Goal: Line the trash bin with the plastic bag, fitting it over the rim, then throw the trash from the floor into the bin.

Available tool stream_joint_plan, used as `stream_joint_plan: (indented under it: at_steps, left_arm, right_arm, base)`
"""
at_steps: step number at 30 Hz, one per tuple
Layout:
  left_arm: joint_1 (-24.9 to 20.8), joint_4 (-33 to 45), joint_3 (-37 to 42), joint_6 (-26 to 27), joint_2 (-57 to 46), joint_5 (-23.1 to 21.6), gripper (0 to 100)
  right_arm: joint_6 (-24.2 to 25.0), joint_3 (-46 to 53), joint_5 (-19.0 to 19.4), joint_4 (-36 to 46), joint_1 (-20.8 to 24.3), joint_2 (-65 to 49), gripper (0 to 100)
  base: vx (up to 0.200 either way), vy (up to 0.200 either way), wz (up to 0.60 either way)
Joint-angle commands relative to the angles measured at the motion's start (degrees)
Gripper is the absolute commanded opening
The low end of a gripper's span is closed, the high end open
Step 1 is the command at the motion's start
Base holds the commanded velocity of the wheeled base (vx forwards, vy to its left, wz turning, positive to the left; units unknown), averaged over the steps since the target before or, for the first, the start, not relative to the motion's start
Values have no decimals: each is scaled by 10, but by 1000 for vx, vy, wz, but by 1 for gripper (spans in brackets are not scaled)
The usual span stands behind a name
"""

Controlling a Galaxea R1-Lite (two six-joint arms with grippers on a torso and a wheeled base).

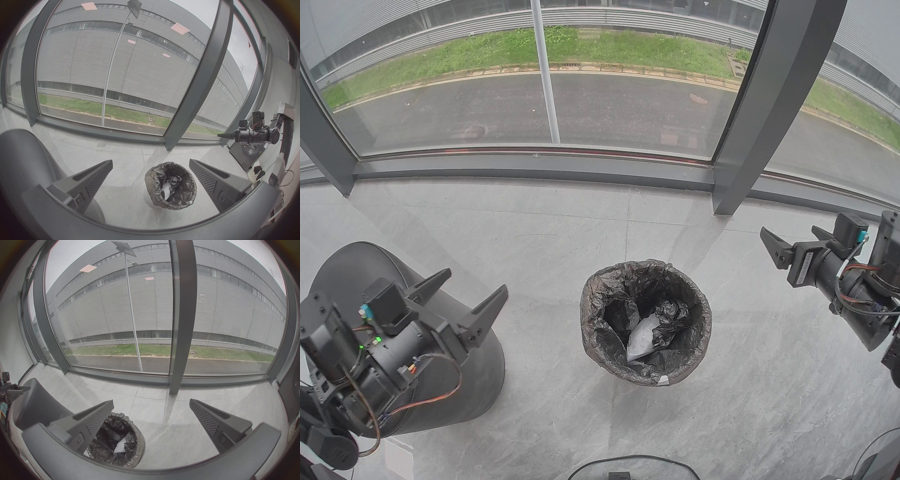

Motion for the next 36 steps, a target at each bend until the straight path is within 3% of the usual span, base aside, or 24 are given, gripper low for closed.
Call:
stream_joint_plan:
  at_steps: [1, 3, 6, 9, 11, 14, 22, 28, 36]
  left_arm:
    - [-10, 265, 47, 25, -373, -27, 100]
    - [-18, 382, 22, 22, -451, -46, 100]
    - [-12, 534, -24, 21, -531, -66, 100]
    - [33, 661, -62, 18, -596, -83, 100]
    - [46, 675, -60, 15, -611, -88, 100]
    - [80, 705, -22, 15, -705, -109, 100]
    - [131, 770, 0, 15, -773, -124, 100]
    - [149, 772, 22, 15, -788, -133, 100]
    - [159, 770, 64, 15, -800, -131, 100]
  right_arm:
    - [-60, 26, -49, 58, -10, -191, 100]
    - [-61, 30, -73, 82, -21, -227, 100]
    - [-60, 51, -77, 107, -66, -289, 100]
    - [-60, 91, -77, 151, -113, -387, 100]
    - [-60, 104, -77, 166, -124, -416, 100]
    - [-50, 139, -73, 246, -176, -534, 100]
    - [13, 184, -67, 395, -219, -691, 100]
    - [18, 233, -43, 424, -234, -779, 100]
    - [15, 275, -41, 419, -266, -841, 100]
  base:
    - [0, 0, 0]
    - [0, 0, 0]
    - [0, 0, 0]
    - [0, 0, 0]
    - [0, 0, 0]
    - [0, 0, 0]
    - [0, 0, 0]
    - [0, 0, 0]
    - [0, 0, 0]
